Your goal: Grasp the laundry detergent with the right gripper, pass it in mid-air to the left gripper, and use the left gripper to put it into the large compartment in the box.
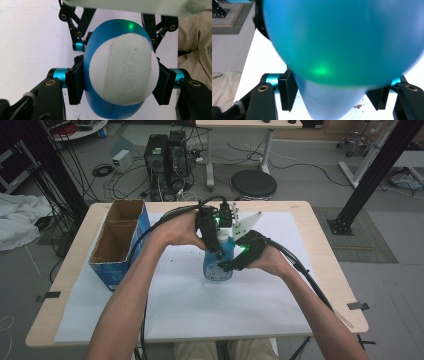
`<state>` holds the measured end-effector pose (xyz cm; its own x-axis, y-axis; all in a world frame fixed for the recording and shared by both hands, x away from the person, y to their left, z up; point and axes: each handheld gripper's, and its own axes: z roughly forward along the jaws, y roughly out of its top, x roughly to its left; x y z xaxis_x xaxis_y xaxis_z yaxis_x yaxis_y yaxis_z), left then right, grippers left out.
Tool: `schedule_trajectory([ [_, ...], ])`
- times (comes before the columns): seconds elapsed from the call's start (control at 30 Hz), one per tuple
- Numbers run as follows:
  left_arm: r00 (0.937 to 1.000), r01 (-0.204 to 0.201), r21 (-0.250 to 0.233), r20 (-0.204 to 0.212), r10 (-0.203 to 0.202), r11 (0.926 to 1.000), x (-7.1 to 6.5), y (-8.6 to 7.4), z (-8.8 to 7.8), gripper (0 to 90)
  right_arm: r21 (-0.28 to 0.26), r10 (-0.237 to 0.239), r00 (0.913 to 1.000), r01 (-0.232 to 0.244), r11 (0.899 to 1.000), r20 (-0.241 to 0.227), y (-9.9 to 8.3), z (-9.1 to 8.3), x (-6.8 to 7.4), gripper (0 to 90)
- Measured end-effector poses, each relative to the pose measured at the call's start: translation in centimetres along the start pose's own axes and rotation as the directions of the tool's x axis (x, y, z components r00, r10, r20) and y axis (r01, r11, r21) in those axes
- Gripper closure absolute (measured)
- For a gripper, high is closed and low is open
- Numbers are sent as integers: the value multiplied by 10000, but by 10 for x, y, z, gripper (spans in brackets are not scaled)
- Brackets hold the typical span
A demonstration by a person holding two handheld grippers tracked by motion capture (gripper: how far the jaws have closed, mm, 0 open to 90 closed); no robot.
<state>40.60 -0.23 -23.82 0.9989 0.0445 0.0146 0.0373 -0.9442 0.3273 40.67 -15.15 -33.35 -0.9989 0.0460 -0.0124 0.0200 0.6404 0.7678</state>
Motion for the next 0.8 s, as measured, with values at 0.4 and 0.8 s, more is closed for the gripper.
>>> schedule_trajectory([
  [0.4,9996,278,-49,-61,-278,9996,-1,-11,-10,379,147,69,9998,-72,9999,183,0,-9,1,289],
  [0.8,9952,912,83,-364,-908,9958,1,-28,-38,379,733,178,9985,-216,9971,510,-7,-19,2,225],
])
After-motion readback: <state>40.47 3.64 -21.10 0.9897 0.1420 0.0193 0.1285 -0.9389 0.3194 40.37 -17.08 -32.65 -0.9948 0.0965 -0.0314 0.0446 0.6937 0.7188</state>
